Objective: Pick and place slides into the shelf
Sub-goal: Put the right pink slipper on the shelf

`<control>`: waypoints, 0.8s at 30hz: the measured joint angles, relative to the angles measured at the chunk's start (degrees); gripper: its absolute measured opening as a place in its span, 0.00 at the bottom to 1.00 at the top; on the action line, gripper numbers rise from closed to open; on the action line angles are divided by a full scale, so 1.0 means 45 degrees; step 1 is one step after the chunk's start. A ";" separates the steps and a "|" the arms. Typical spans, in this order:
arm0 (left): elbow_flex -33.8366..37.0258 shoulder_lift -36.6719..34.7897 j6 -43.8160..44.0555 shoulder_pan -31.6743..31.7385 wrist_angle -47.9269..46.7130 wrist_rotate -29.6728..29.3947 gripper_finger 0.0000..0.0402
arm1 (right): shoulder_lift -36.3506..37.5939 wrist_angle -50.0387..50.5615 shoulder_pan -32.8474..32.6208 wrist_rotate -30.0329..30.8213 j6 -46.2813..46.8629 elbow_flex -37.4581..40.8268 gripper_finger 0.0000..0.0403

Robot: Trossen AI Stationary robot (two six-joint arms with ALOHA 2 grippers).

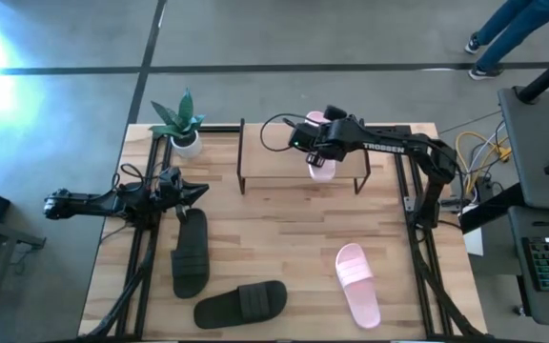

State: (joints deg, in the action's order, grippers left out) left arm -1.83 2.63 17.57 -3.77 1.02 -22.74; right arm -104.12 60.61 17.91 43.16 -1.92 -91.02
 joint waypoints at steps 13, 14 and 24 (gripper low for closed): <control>0.0000 -0.0010 -0.0001 0.0000 -0.0001 0.0000 0.02 | 0.0019 0.1444 -0.0252 -0.0785 0.0437 -0.0770 0.30; 0.0000 -0.0005 0.0003 0.0000 -0.0001 -0.0001 0.02 | 0.0019 0.1726 -0.0308 -0.0924 0.0516 -0.0875 0.30; 0.0000 -0.0010 0.0003 0.0005 -0.0002 -0.0005 0.02 | 0.0053 0.2132 -0.0589 -0.1338 0.0047 -0.1360 0.34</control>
State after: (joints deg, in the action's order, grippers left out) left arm -1.83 2.59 17.58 -3.75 1.02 -22.76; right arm -103.88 70.20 15.26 37.14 -1.71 -97.14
